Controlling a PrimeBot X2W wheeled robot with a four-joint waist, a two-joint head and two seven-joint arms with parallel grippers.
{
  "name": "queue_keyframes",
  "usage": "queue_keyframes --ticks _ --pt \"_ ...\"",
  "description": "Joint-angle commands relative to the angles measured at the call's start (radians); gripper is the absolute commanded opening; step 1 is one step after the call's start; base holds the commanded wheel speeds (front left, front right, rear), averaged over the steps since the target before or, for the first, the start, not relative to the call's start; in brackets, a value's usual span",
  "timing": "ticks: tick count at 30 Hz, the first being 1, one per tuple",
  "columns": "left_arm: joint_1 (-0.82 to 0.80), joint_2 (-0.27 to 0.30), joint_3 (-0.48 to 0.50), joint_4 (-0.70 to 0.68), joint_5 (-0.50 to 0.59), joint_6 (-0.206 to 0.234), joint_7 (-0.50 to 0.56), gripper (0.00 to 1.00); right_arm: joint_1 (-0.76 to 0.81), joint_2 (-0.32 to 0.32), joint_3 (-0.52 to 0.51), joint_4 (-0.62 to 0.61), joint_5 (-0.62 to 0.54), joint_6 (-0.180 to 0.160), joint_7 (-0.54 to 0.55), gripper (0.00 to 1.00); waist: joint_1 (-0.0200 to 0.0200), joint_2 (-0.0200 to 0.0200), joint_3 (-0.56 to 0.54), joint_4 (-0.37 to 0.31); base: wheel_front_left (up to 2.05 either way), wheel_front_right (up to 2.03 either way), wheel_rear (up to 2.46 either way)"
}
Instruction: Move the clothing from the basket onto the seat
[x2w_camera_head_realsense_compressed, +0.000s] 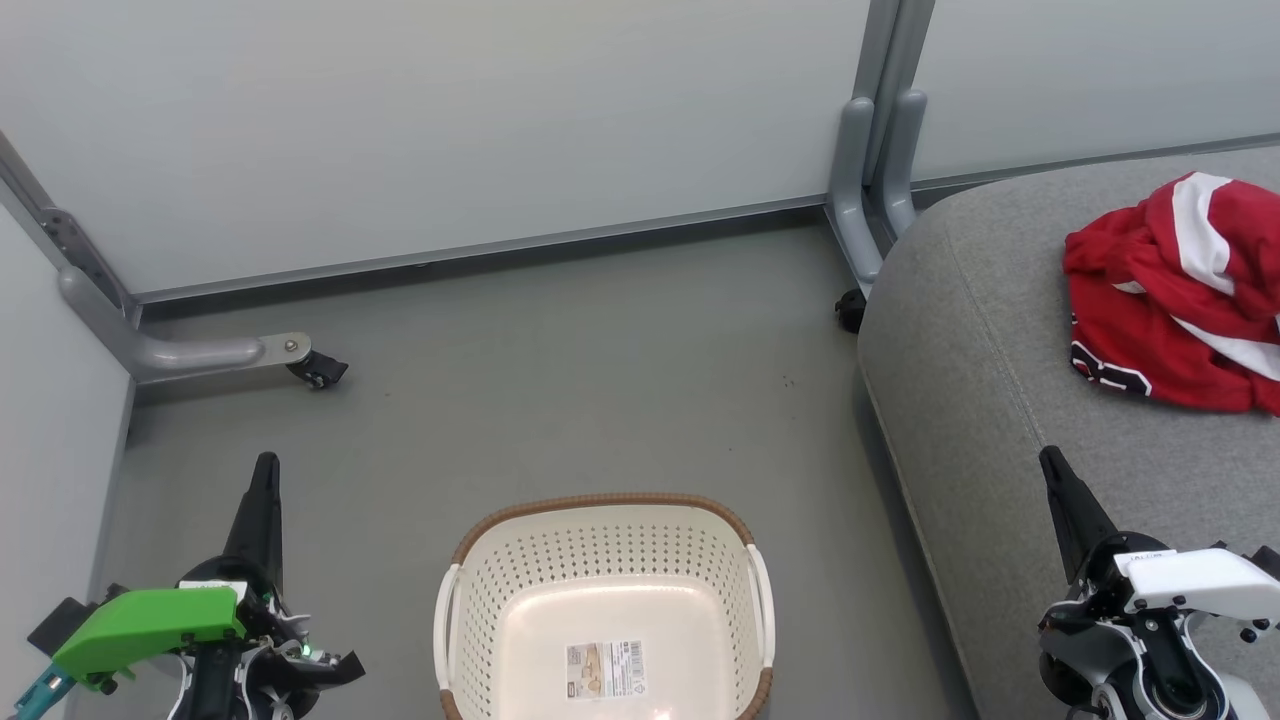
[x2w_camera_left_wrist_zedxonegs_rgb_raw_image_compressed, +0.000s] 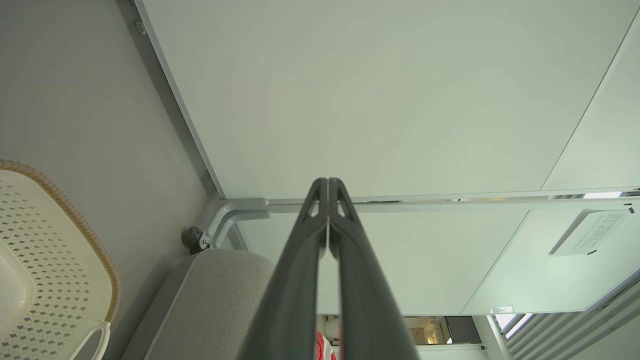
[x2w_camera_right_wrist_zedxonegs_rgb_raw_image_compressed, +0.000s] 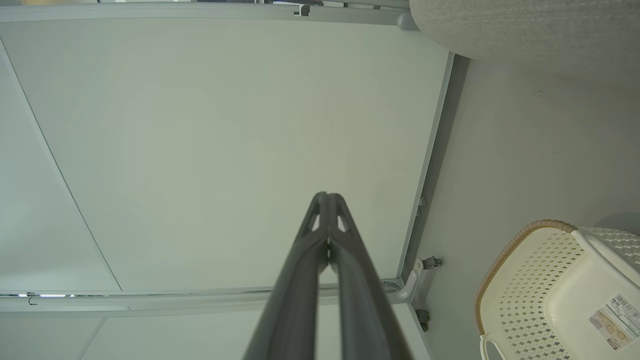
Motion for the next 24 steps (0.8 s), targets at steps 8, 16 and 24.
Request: queue_keyframes --ticks 8,16,24 --pt "0.011 0.006 0.003 -0.002 -0.003 -0.006 0.005 0.0 -0.009 -0.004 -0.004 0.002 0.002 0.0 0.002 0.0 0.0 -0.0001 0.0 0.0 0.0 0.0 0.0" --pt "0.011 0.006 0.003 -0.003 -0.003 -0.006 0.004 0.0 -0.009 -0.004 -0.004 0.002 0.002 0.0 0.003 0.0 0.0 -0.0001 0.0 0.0 0.0 0.0 0.0" --pt "0.011 0.006 0.003 -0.003 -0.003 -0.006 0.004 0.0 -0.009 -0.004 -0.004 0.002 0.001 0.0 0.003 0.0 0.0 -0.0001 0.0 0.0 0.0 0.0 0.0"
